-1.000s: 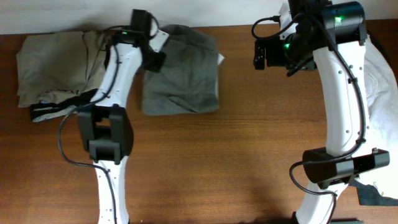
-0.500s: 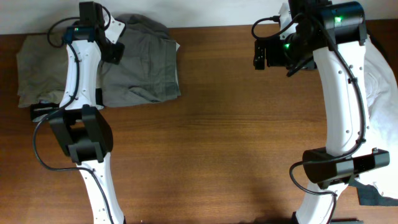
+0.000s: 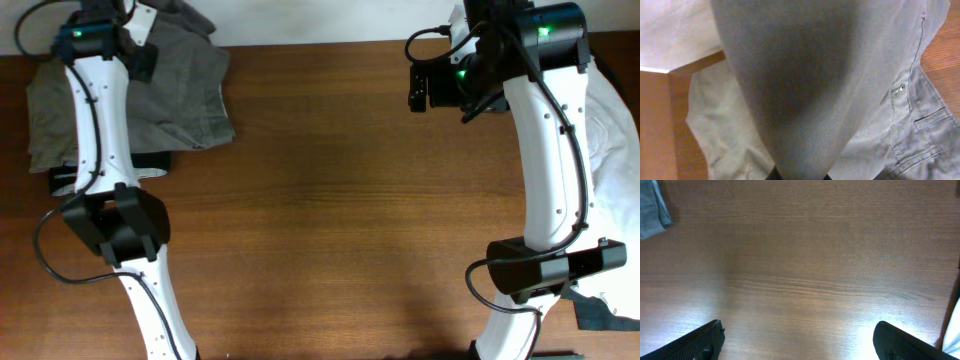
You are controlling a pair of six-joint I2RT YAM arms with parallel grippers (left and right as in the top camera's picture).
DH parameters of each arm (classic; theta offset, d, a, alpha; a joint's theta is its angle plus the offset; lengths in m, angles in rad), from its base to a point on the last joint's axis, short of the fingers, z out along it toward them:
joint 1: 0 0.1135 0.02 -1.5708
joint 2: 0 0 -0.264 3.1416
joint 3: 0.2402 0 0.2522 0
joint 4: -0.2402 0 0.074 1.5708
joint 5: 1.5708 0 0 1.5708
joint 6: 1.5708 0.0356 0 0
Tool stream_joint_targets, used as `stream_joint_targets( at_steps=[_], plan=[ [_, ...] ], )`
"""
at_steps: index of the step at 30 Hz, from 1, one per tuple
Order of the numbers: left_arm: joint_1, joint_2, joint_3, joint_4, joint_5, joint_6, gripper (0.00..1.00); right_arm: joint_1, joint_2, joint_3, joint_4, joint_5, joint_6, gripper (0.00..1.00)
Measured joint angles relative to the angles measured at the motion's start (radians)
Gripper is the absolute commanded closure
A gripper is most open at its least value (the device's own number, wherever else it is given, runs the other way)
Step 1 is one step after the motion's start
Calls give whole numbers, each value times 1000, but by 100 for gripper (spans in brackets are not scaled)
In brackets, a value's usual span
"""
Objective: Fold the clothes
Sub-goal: 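Drag the folded grey shorts with the left gripper toward the left stack, then lower the shorts onto the clothes stack and release with the left gripper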
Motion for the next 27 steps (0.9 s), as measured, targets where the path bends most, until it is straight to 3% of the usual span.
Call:
stream_joint_targets(
  at_steps=[27],
  plan=[
    [112, -79, 0, 68, 27, 18, 99, 0, 0, 0, 0, -1, -1, 1]
  ],
)
